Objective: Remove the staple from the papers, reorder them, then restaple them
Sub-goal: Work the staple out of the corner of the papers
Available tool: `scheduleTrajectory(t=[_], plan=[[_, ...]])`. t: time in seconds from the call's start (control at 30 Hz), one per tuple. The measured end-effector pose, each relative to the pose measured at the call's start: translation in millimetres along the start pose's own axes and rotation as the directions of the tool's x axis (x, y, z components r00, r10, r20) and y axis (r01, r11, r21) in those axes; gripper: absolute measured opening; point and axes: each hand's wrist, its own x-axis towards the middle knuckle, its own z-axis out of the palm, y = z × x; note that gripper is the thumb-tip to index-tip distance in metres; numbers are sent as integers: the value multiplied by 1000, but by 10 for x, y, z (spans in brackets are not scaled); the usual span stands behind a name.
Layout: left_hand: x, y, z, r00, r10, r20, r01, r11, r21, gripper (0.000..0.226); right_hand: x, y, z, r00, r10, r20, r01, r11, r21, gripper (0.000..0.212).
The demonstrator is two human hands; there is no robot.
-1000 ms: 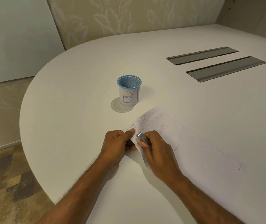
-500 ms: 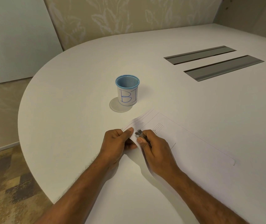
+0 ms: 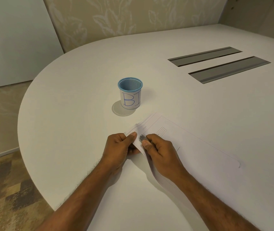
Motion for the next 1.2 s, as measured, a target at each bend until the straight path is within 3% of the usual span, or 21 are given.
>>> scheduleTrajectory(t=[0.53, 0.67, 0.8, 0.87, 1.0, 1.07, 1.2], plan=[[-7, -59, -4, 999, 0, -51, 1, 999, 34, 33, -63, -66, 31, 991, -79, -106, 80, 997, 6, 26], [5, -73, -12, 996, -18, -82, 20, 999, 28, 32, -41, -43, -4, 994, 35, -106, -24, 994, 102, 24], [6, -89, -24, 995, -26, -94, 29, 999, 33, 32, 5, -50, -63, 986, 167, -23, -157, 961, 227, 32], [-3, -88, -17, 995, -26, -96, 31, 999, 44, 32, 51, -52, -114, 973, 231, 28, -230, 935, 271, 25], [-25, -62, 24, 994, -23, -111, 31, 997, 70, 30, 197, -96, -327, 877, 440, 194, -481, 803, 352, 7], [-42, -42, 44, 994, -19, -108, 28, 996, 88, 32, 272, -125, -468, 803, 531, 269, -593, 755, 279, 16], [-38, 3, 8, 993, 25, -119, 14, 950, 313, 34, 387, -210, -661, 746, 587, 313, -636, 769, 74, 5]])
